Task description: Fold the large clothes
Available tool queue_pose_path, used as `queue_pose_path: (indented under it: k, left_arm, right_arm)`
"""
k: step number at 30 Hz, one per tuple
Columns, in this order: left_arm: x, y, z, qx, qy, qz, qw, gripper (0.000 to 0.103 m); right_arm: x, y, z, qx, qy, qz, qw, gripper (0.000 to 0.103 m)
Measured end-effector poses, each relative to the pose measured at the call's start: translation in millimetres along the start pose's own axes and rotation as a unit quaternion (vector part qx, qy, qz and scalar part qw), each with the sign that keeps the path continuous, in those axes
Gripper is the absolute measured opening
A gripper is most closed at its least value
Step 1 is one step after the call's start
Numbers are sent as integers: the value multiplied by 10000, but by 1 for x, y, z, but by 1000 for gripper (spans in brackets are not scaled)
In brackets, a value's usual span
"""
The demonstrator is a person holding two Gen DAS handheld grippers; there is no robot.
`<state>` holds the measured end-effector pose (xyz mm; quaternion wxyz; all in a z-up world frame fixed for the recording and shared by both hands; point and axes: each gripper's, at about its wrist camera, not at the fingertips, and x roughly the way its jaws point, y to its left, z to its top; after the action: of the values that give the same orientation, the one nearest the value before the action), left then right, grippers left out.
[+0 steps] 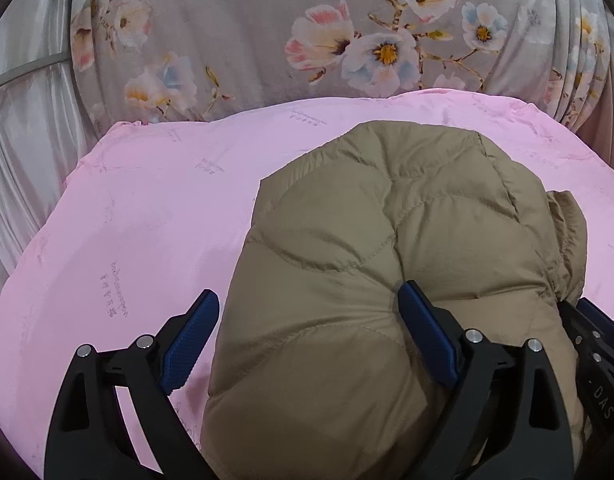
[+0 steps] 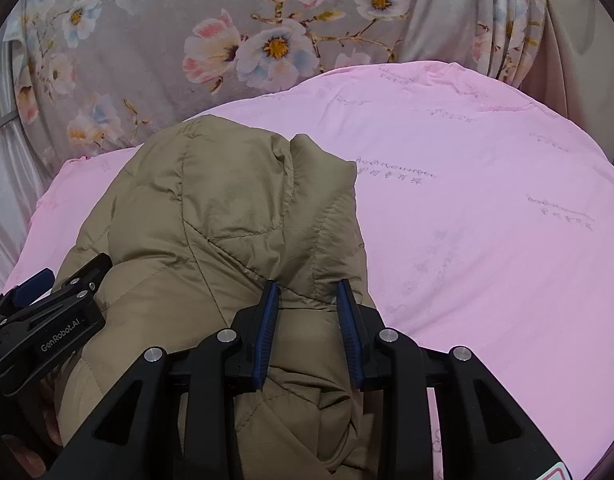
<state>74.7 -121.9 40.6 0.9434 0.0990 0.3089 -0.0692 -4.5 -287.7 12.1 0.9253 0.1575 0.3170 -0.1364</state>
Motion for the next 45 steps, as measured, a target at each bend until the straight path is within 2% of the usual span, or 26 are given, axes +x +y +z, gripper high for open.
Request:
queue_pose_path:
  k: [11,14,16,19,20,21,23,25,28,29,31,34,36,37,38,42,44,45]
  left_arm:
    - [2,0,-2,-22,-35,2,10000,89]
    - [3,1,-3,-23,-26,-4,10000,89]
    - [3,2,-3,-48,-17,-38,10000,89]
    - [2,16,0,-250,169,-455,9985,91]
    - [1,26,1,-369,335,-663,9966,94]
    - [1,35,2,-477,483,-810,9944,96]
    - [1,59,4,-757,848,-1104,9874,98]
    - [4,79,3,-1026,1200,-1396,9775,98]
    - [17,102,-3,-1406,1753,-2068,9522,98]
    - [23,108,-7,-1562,1924,-2297,9412,98]
    - [31,116,-12,-1773,2118,-2610,9250,98]
    - [36,114,-18,-1821,2222,-2940,9116,98]
    - [42,103,-24,-1765,2281,-3226,9015,98]
    - [43,98,-27,-1786,2302,-3375,8951,98]
    - [46,90,-31,-1803,2361,-3580,8852,98]
    - [50,75,-32,-1805,2182,-3521,8921,98]
    - [51,73,-27,-1803,2110,-3531,8935,98]
    - [51,72,-24,-1750,2051,-3523,8962,98]
  right_arm:
    - [3,-4,0,91,-34,96,9999,28]
    - [3,-8,0,147,-34,176,9997,28]
    - [3,-15,2,296,14,397,9988,29]
    - [-8,-38,12,668,354,925,9928,30]
    - [-14,-48,15,851,427,1062,9898,32]
    - [-20,-61,18,1074,512,1112,9867,40]
    - [-23,-85,19,1429,799,1214,9790,49]
    - [-15,-106,17,1704,1257,1491,9659,49]
    - [7,-114,8,1848,1965,1807,9458,49]
    - [13,-112,3,1887,2118,1907,9398,49]
    - [20,-106,-2,1917,2208,2120,9325,49]
    - [22,-94,-4,1896,2195,2220,9309,49]
    - [27,-90,-6,2017,2183,2358,9252,49]
    - [29,-88,-8,2087,2157,2438,9222,49]
    - [31,-87,-8,2145,2125,2504,9198,49]
    - [38,-80,-7,2250,1995,2652,9161,48]
    - [44,-77,-4,2280,1985,2733,9132,43]
    - [47,-74,-2,2301,1972,2795,9111,35]
